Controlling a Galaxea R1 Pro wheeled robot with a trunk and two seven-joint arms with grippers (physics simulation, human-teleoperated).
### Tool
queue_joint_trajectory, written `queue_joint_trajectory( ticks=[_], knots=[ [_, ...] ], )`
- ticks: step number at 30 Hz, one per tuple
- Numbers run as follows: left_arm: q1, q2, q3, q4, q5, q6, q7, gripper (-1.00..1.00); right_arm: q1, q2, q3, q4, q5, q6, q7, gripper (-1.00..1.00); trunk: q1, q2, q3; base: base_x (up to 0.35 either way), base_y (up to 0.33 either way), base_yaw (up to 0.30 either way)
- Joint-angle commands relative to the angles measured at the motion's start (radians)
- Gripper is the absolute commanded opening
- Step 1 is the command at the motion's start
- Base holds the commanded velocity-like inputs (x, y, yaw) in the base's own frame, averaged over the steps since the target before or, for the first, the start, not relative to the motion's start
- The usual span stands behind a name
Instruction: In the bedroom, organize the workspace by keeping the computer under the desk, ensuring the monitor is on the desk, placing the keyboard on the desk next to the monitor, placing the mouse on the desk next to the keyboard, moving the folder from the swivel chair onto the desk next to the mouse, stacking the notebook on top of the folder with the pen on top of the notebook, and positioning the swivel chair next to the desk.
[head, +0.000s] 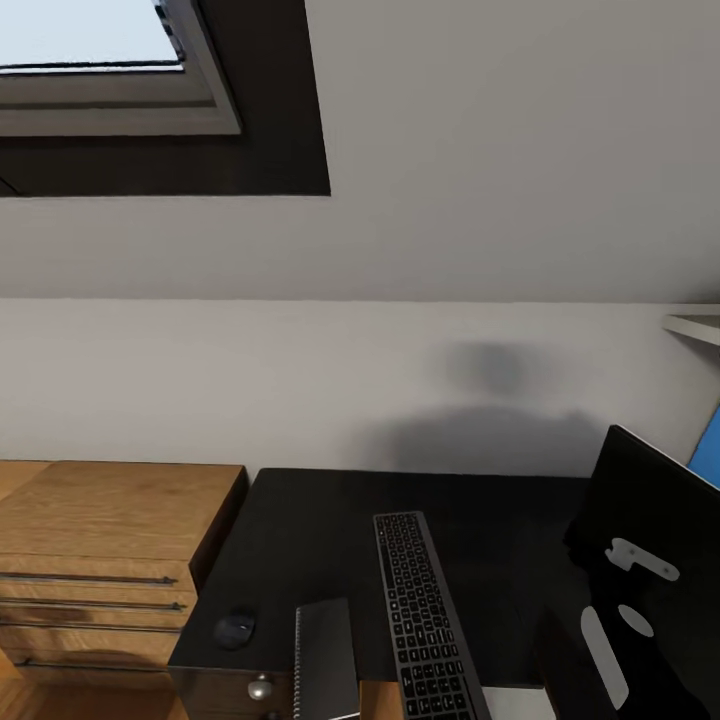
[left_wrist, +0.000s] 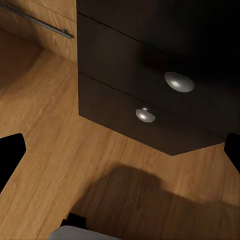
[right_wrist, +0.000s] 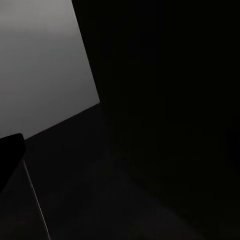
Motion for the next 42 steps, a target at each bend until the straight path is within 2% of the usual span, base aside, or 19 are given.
queue_joint_trajectory(
  ticks=[1, 26, 42],
  knots=[
    [0.0, 0.0, -0.005, 0.001, 0.011, -0.002, -0.007, 1.0, 0.0, 0.0, 0.002, 0.001, -0.011, -0.006, -0.002, 1.0, 0.0, -0.001, 0.0, 0.004, 0.001, -0.04],
    [0.0, 0.0, -0.005, 0.001, 0.011, -0.002, -0.007, 1.0, 0.0, 0.001, 0.002, 0.001, -0.011, -0.006, 0.001, 1.0, 0.0, -0.001, 0.017, 0.001, 0.0, -0.156],
    [0.0, 0.0, -0.005, 0.001, 0.011, -0.002, -0.007, 1.0, 0.0, 0.001, 0.003, 0.001, -0.011, -0.005, 0.001, 1.0, 0.0, -0.001, 0.02, 0.074, 0.0, -0.025]
  ],
)
